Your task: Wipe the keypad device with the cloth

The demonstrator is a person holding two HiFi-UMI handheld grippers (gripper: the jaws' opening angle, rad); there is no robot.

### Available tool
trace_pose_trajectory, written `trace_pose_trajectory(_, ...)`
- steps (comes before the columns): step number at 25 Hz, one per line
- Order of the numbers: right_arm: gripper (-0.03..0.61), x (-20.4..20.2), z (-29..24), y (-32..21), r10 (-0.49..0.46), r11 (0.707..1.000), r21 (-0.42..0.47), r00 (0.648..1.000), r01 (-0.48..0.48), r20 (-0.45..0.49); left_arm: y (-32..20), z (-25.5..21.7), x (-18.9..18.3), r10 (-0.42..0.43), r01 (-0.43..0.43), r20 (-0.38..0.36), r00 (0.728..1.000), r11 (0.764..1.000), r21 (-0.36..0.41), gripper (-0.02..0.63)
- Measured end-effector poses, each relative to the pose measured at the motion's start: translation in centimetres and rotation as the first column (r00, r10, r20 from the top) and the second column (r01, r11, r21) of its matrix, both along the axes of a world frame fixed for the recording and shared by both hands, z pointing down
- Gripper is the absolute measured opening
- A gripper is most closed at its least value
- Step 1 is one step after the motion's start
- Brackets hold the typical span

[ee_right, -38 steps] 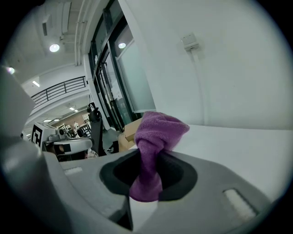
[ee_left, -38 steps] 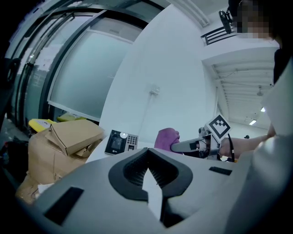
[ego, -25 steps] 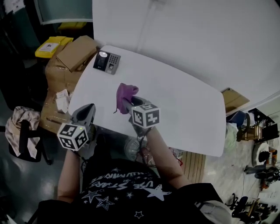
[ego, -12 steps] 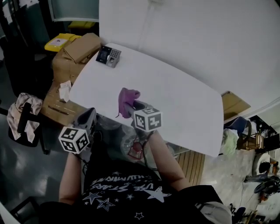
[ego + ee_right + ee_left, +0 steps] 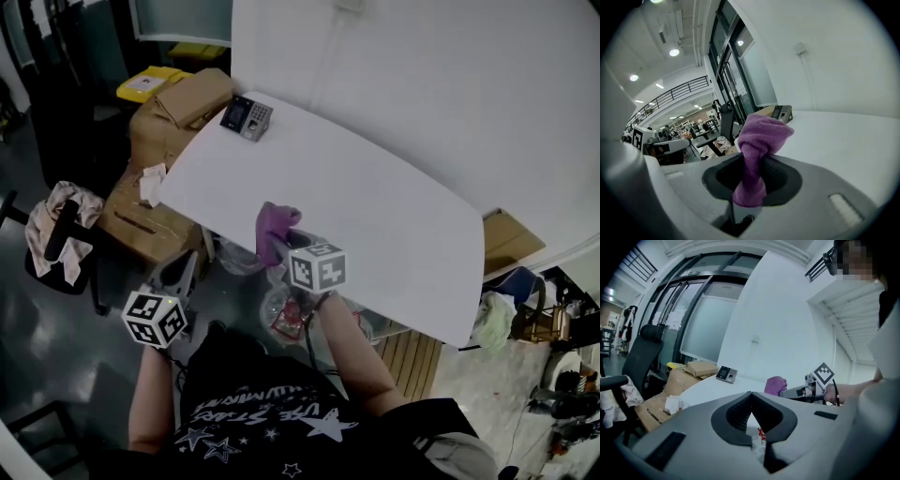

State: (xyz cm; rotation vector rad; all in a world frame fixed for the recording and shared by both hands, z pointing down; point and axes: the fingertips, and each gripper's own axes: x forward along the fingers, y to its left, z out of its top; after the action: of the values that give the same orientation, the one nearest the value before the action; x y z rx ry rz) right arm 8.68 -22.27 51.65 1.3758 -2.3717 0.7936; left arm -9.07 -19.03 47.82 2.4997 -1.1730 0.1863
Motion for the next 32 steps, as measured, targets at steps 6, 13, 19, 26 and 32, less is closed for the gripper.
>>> trace_pose_trajectory(6,0.098,-1.7,0.9,0.7,-0.040,0.999,-0.015,0.999,0.040,-0.013,1.4,0.9,-2.5,-0.059,0.059,-0.001,0.998,0.998,-0.025,0.006)
trace_pose_trajectory(13,0.098,-2.8,0.8,2.7,-0.030,0.999,-0.016,0.999,0.030,-0.016,3.9,1.6,-3.8,-0.069,0.068,-0.021,0.997,0.997,-0.027,0.006)
trace_pose_trajectory(19,0.098,-4.1,0.3,7.1,-0.006,1.000,-0.025,1.000,0.006,-0.014,8.2,1.2,-5.3,-0.074,0.073,-0.042,0.996,0.997,-0.028,0.006)
trace_pose_trajectory(26,0.098,-5.5,-0.8,13.1,-0.006,1.000,-0.013,1.000,0.006,-0.009,14.3,-0.2,-7.0,-0.086,0.086,-0.047,0.995,0.996,-0.008,0.006)
trace_pose_trajectory(32,0.098,-6.6,-2.3,17.8,-0.035,0.999,0.018,0.999,0.035,-0.010,18.8,-1.7,-7.8,-0.100,0.101,-0.051,0.994,0.995,0.024,0.006)
